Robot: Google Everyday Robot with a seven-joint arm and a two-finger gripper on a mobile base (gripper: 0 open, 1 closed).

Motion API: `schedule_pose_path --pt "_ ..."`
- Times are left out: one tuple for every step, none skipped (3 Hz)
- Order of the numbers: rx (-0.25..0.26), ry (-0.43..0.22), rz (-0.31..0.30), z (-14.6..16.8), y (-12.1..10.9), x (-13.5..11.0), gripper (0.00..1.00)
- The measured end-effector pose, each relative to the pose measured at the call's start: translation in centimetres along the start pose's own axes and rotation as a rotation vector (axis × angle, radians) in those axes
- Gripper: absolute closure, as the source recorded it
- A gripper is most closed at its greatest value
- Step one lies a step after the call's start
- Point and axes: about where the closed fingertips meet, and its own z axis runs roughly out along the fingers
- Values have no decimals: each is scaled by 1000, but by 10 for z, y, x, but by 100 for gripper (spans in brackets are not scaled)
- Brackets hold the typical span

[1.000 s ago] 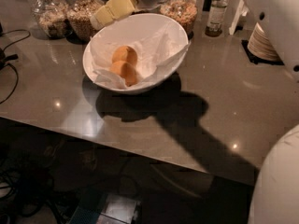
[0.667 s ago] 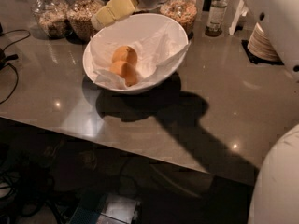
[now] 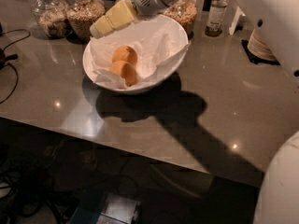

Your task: Pick orange from white bowl

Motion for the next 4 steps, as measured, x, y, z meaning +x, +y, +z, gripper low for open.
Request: schedule_pose_path --pt "-7 12 92 2 9 25 0" --pt "-11 23 99 6 9 30 0" --pt "-9 43 104 8 12 31 0" --pt "68 123 154 18 16 43 0"
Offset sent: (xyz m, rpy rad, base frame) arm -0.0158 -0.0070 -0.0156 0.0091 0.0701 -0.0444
